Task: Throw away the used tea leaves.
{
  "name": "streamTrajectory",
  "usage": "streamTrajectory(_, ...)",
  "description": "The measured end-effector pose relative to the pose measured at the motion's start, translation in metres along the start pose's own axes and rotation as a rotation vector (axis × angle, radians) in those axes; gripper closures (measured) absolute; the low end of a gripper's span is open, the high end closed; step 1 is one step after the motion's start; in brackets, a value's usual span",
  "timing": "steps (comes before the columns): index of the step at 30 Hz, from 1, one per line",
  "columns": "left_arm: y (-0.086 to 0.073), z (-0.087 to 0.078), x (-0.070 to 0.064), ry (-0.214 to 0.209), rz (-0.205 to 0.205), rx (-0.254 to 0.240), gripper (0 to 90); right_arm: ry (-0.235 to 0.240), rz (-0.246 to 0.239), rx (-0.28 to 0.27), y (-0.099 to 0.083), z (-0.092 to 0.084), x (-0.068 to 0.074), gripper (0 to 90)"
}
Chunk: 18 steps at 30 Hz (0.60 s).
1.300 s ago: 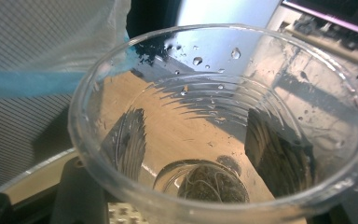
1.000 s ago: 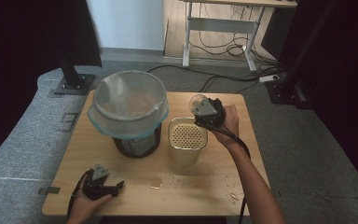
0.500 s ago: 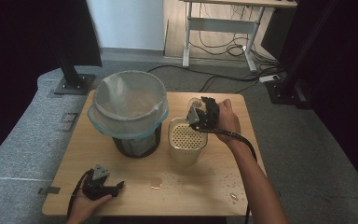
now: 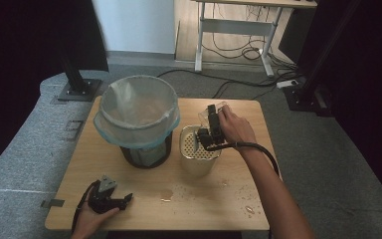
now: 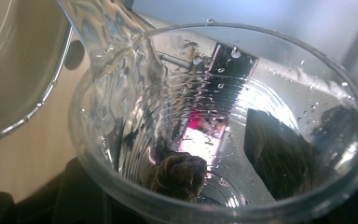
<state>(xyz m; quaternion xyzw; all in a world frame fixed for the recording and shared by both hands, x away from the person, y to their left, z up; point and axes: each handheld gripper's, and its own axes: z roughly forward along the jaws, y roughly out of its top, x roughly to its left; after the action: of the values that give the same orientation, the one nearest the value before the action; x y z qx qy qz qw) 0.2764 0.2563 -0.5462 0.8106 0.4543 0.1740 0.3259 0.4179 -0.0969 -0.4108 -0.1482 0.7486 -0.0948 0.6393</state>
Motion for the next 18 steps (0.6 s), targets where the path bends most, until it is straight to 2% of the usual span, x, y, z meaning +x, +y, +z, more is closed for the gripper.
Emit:
streamTrajectory(3,0.0,0.0,0.0,-0.001,0.001,-0.001,15.1,-0.036,-0.113,0.008,0.005,0.001,0.001,39.8)
streamTrajectory(7,0.0,0.0,0.0,-0.002,0.003,-0.001,15.0,-0.053,-0.208,0.009,0.009,0.0,0.006,40.2)
streamTrajectory(8,0.0,0.0,0.0,-0.003,0.003,-0.001,15.1,-0.074,-0.277,0.023,0.012,0.0,0.009,40.4)
streamTrajectory(9,0.0,0.0,0.0,-0.003,0.003,-0.001,15.0,-0.081,-0.302,0.026,0.013,0.0,0.01,40.4)
streamTrajectory(10,0.0,0.0,0.0,-0.003,0.003,-0.001,15.1,-0.081,-0.302,0.026,0.013,0.0,0.01,40.4)
streamTrajectory(12,0.0,0.0,0.0,-0.003,0.003,0.0,15.0,-0.112,-0.395,0.025,0.017,-0.001,0.011,40.8)
streamTrajectory(14,0.0,0.0,0.0,-0.003,0.004,0.0,15.0,-0.151,-0.436,0.039,0.019,0.0,0.01,41.0)
streamTrajectory(17,0.0,0.0,0.0,-0.004,0.004,-0.001,15.1,-0.186,-0.552,0.041,0.024,0.0,0.014,41.1)
streamTrajectory(18,0.0,0.0,0.0,-0.005,0.005,-0.001,15.1,-0.201,-0.553,0.042,0.025,0.0,0.013,41.4)
